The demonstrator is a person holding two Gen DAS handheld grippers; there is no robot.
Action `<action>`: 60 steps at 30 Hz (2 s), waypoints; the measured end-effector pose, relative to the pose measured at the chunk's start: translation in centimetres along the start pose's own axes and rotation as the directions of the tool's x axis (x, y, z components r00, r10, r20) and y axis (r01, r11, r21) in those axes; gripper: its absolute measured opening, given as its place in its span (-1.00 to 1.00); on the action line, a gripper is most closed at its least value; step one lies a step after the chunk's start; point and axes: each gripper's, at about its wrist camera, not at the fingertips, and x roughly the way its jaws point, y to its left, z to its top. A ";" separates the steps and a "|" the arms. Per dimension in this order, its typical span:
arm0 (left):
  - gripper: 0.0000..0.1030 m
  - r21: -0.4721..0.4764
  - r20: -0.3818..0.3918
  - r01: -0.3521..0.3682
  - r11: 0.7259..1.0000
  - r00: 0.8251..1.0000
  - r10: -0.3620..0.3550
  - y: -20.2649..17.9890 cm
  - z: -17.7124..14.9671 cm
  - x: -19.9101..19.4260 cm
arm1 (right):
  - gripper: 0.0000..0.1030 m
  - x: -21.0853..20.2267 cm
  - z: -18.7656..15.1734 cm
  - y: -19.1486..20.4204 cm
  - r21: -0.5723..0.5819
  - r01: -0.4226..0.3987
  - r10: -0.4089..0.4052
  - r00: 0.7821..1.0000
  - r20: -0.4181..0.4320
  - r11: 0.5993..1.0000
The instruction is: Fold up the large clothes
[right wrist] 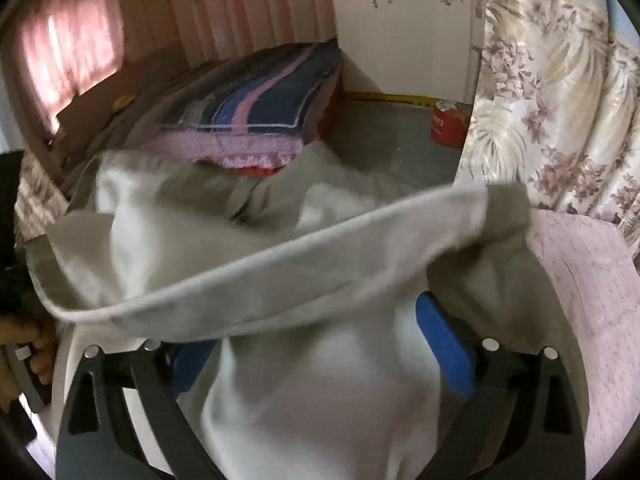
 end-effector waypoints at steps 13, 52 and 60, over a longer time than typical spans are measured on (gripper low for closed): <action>0.94 -0.024 0.007 -0.262 0.965 0.965 0.262 5.3 2.8 4.8 | 0.84 6.3 3.6 -13.4 0.233 0.263 -0.260 0.965 -0.046 0.936; 0.94 0.165 0.065 0.039 0.985 0.997 -0.051 -2.8 -17.1 -14.2 | 0.91 -11.8 -15.8 4.4 -0.056 0.067 -0.065 0.997 0.027 0.996; 0.94 0.121 0.062 -0.135 0.983 0.990 0.129 7.1 -16.2 -11.8 | 0.95 -12.3 -15.3 -4.1 0.045 0.194 -0.194 0.981 -0.004 0.980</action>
